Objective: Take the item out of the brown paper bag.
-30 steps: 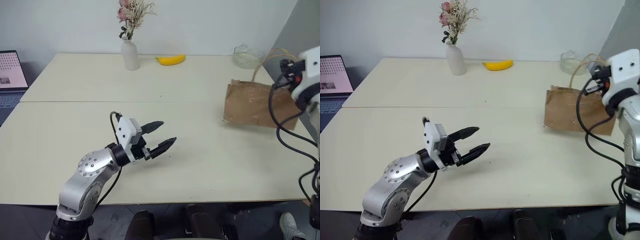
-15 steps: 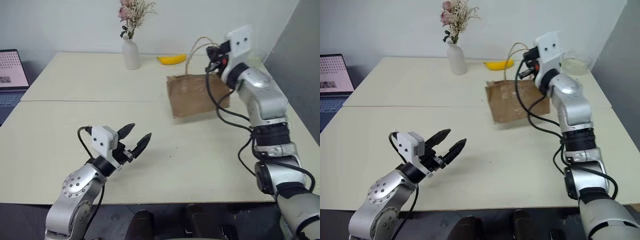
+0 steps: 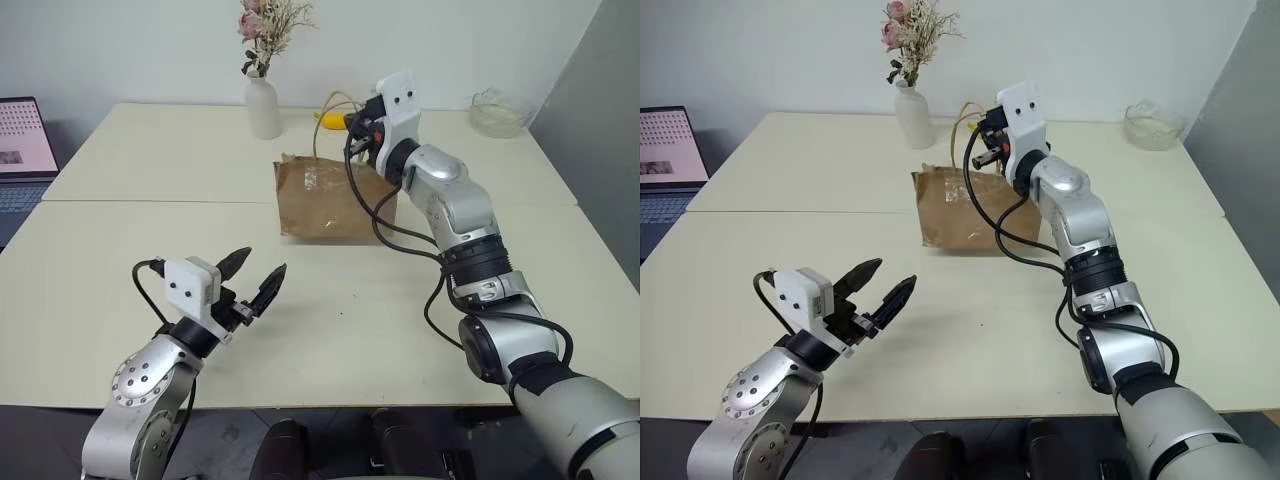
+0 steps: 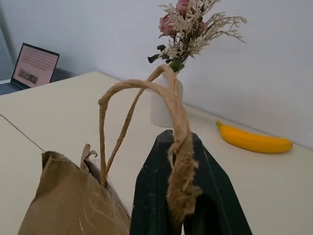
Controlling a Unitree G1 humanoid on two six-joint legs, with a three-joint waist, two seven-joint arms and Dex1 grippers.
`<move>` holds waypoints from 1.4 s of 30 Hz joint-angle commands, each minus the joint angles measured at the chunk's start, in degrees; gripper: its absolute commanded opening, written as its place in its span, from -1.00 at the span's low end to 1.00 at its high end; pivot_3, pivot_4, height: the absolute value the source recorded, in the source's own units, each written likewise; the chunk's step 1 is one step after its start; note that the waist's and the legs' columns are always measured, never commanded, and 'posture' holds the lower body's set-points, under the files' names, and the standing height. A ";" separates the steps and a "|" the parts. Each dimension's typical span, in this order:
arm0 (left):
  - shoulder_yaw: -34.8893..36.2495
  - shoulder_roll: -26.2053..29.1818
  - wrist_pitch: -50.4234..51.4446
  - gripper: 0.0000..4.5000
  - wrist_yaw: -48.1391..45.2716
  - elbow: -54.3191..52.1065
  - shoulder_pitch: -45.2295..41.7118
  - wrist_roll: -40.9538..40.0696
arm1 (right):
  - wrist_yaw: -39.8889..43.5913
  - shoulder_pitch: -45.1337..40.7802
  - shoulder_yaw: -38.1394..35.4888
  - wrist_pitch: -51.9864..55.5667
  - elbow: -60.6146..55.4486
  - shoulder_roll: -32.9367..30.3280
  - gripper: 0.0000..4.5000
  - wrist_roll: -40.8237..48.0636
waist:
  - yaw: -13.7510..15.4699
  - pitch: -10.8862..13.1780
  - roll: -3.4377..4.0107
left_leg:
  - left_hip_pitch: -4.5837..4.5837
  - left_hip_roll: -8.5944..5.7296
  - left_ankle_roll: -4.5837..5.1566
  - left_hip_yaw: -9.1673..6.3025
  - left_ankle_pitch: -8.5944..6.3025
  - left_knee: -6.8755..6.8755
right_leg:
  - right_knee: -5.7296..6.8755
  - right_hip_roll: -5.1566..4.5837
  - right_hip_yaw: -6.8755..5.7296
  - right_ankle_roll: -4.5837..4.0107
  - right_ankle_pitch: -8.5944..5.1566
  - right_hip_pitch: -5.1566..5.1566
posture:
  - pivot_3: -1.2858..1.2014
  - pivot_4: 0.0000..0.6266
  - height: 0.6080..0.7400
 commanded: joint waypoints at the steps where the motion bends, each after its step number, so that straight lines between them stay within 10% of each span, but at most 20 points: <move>1: 1.41 0.45 -1.82 0.56 -0.08 -2.09 0.31 0.22 | 0.57 0.35 0.16 0.09 -4.65 -0.21 -0.99 -0.25 | -0.08 0.00 0.00 | 0.01 0.00 0.00 0.01 0.00 0.00 | 0.02 0.00 0.01 0.00 0.00 0.00 | 0.03 -0.52 1.00; 30: -0.07 1.60 -1.40 0.56 -1.48 -0.63 -2.38 0.77 | 2.68 5.57 1.10 6.18 -12.44 -2.64 -0.99 -1.54 | -0.10 0.00 0.00 | 0.02 0.00 0.00 0.02 0.00 -0.10 | -0.01 0.02 0.01 0.00 -0.01 -0.04 | 0.03 -0.52 1.00; 42: -0.29 1.18 -1.87 0.56 -2.52 -1.41 -2.90 -0.69 | 7.05 9.33 2.59 5.50 -17.15 -6.68 0.71 -1.99 | -0.08 0.00 0.00 | 0.03 0.00 0.00 0.02 0.00 -0.12 | -0.04 0.02 0.01 0.00 -0.01 -0.03 | 0.03 -0.52 1.00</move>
